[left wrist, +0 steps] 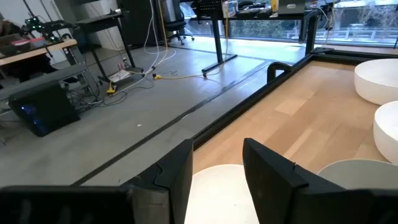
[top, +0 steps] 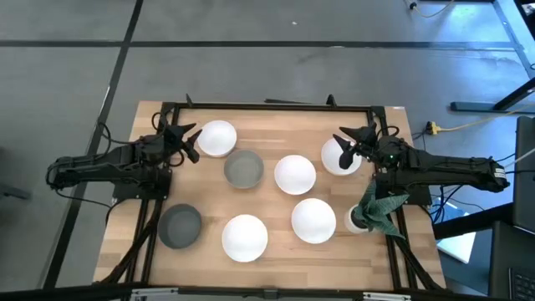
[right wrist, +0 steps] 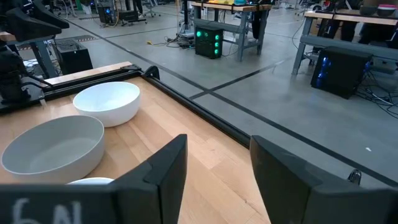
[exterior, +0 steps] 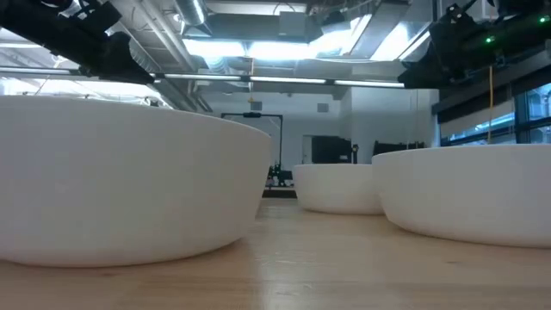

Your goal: Nest bowls inside each other

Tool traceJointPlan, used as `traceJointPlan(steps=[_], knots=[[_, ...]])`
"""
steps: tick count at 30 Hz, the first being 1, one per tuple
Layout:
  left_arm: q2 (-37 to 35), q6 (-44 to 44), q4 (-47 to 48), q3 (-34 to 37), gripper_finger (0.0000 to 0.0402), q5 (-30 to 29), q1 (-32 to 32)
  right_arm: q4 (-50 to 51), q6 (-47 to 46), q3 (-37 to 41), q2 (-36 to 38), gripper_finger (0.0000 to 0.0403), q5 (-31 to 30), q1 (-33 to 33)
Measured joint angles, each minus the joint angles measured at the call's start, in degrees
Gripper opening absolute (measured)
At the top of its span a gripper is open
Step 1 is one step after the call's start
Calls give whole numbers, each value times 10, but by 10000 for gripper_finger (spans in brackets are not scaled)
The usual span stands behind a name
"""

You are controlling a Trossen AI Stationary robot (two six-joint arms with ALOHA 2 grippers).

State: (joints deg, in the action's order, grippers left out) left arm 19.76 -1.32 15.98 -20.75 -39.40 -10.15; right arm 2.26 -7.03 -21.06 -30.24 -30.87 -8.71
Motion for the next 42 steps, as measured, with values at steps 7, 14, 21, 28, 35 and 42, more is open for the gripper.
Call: traceJointPlan(steps=[7,14,21,28,35,42], knots=[[0,0,0,0,135,0,0,0,0,0,0,177,0,0],[0,0,0,0,135,0,0,-25,26,-1,-1,177,62,0],[0,0,0,0,135,0,0,-73,31,-1,-4,177,96,0],[0,0,0,0,135,0,0,-89,55,-1,-5,177,96,0],[0,0,0,0,135,0,0,-126,56,-1,-16,177,95,0],[0,0,0,0,135,0,0,-186,46,-2,-51,177,99,0]])
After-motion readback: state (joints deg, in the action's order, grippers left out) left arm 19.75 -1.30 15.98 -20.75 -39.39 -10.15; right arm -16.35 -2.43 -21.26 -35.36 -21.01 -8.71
